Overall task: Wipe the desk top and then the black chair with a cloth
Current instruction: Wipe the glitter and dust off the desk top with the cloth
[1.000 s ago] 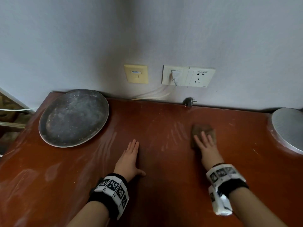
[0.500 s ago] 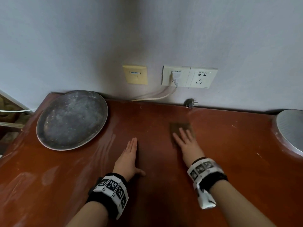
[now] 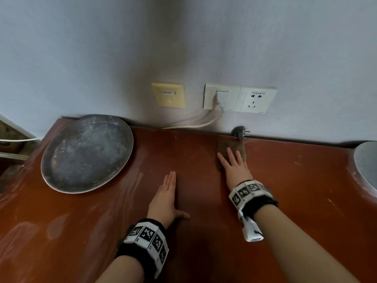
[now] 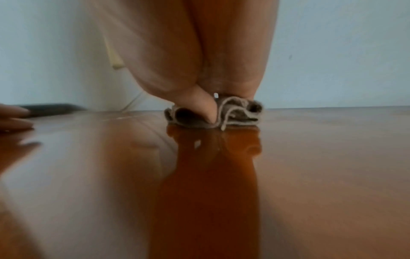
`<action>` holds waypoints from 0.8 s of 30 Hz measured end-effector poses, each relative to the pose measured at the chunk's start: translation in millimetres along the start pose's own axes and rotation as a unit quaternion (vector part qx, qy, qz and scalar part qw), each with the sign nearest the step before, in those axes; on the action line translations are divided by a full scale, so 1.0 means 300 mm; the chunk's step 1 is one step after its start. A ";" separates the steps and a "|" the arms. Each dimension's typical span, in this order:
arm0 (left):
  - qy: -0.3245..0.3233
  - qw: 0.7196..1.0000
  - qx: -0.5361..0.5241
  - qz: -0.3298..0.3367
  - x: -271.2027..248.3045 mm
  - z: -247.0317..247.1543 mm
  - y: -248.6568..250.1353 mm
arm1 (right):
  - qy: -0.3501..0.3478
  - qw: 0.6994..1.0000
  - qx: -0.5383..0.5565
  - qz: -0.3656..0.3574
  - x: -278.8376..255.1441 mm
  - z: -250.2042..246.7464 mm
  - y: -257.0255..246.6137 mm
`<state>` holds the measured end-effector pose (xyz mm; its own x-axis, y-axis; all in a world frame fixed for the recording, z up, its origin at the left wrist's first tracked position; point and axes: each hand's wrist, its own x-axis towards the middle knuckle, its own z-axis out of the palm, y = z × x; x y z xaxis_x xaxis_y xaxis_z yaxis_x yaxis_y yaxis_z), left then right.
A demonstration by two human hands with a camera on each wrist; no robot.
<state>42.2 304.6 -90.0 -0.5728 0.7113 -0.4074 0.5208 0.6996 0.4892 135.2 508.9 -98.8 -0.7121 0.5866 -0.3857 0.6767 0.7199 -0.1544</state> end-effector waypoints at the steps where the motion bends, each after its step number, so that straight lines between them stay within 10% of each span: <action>1: 0.001 1.000 -0.001 0.000 0.003 0.001 0.001 | -0.004 1.000 -0.006 0.002 0.010 0.000 -0.039; 6: 0.009 1.000 -0.001 -0.002 0.048 0.009 0.020 | -0.034 0.978 -0.024 -0.204 -0.018 0.096 -0.301; 14: 0.006 0.999 0.041 -0.024 0.059 0.005 0.030 | 0.020 1.000 -0.003 -0.017 0.112 -0.040 0.035; 21: -0.002 0.997 0.065 -0.030 0.071 0.004 0.046 | 0.004 0.986 -0.045 -0.161 -0.025 0.018 0.100; 24: -0.011 0.997 0.075 -0.029 0.070 0.000 0.048 | 0.024 0.999 -0.024 -0.036 0.008 -0.032 0.271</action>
<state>37.7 329.5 -91.5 -0.5914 0.6701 -0.4485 0.5770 0.7402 0.3452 186.8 572.4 -103.7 -0.7675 0.5488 -0.3312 0.6143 0.7774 -0.1354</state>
